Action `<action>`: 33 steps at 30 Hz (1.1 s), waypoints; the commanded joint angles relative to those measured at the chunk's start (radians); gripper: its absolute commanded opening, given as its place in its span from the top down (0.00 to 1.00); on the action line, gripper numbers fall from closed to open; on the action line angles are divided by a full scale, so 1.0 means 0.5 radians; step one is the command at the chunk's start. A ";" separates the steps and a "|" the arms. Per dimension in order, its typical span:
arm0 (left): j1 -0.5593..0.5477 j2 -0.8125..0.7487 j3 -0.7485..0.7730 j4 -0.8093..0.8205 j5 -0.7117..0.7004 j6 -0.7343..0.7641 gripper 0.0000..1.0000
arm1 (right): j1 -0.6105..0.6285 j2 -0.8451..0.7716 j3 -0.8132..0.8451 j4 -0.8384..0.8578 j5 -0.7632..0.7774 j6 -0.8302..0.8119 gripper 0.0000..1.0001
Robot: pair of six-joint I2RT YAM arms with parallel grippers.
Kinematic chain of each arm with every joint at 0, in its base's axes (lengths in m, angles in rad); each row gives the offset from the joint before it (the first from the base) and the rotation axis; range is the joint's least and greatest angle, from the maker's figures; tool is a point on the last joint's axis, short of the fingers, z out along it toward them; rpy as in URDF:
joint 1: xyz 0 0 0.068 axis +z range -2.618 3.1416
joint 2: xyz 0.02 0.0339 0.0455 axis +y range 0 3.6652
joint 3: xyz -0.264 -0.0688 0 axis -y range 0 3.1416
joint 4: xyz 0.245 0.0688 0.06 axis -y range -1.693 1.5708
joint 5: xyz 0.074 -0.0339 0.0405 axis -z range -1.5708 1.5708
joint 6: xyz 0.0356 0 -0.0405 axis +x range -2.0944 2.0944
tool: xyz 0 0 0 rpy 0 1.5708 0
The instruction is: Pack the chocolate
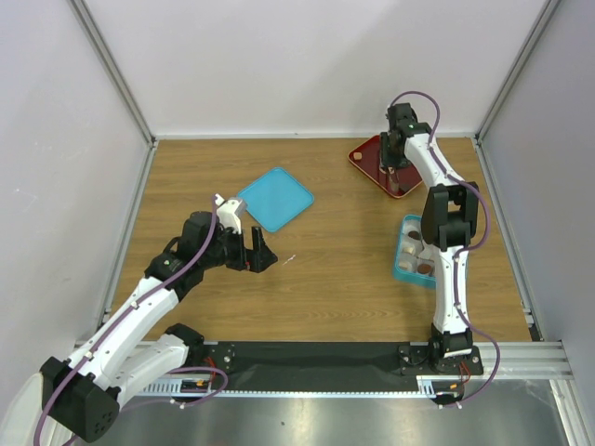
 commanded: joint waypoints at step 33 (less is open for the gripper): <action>0.016 -0.096 0.046 0.063 0.053 0.031 0.00 | -0.037 -0.991 -0.720 -0.403 0.008 0.366 0.62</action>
